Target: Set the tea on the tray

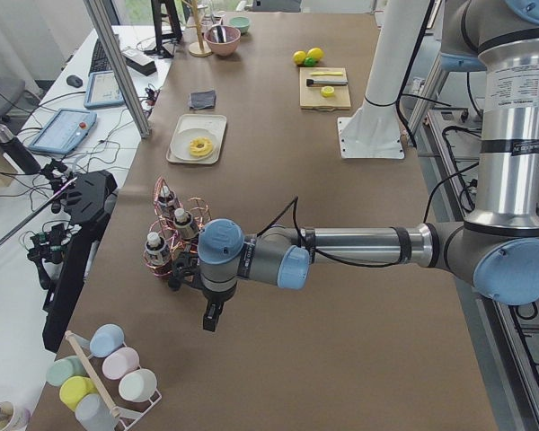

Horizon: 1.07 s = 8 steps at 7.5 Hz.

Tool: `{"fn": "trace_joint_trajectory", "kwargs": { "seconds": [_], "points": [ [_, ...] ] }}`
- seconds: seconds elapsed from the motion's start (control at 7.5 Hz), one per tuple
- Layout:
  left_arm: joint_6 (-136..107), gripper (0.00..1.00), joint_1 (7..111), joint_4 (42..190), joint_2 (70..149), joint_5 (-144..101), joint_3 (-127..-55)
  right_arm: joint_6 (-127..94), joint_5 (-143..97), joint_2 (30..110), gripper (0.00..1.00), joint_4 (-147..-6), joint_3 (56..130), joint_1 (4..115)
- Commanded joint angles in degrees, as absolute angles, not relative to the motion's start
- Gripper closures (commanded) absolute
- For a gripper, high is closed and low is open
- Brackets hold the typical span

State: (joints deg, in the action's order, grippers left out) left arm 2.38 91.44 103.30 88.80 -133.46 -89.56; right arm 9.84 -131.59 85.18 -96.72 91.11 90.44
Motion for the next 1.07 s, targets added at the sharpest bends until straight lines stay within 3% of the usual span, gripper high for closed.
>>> {"fn": "trace_joint_trajectory", "kwargs": {
  "seconds": [0.0,0.27,0.4,0.67,0.93],
  "points": [
    [2.55,0.02,91.49,106.16,88.68,-133.42,-88.60,9.84,-131.84,85.25,0.00,-96.68,91.75,90.44],
    [2.11,0.02,87.75,108.97,89.55,-133.24,-87.97,9.93,-131.75,85.17,0.00,-96.59,92.54,90.53],
    [-0.59,0.02,86.85,109.59,88.86,-133.42,-91.28,9.93,-131.66,85.17,0.00,-96.59,92.90,90.53],
    [-27.53,0.02,82.81,109.95,89.81,-133.59,-96.84,9.93,-131.75,85.95,0.00,-96.68,94.03,90.53],
    [-30.76,0.02,79.30,118.00,89.39,-133.85,-97.65,9.93,-131.75,87.36,0.00,-96.68,95.45,90.53]
  ]
}}
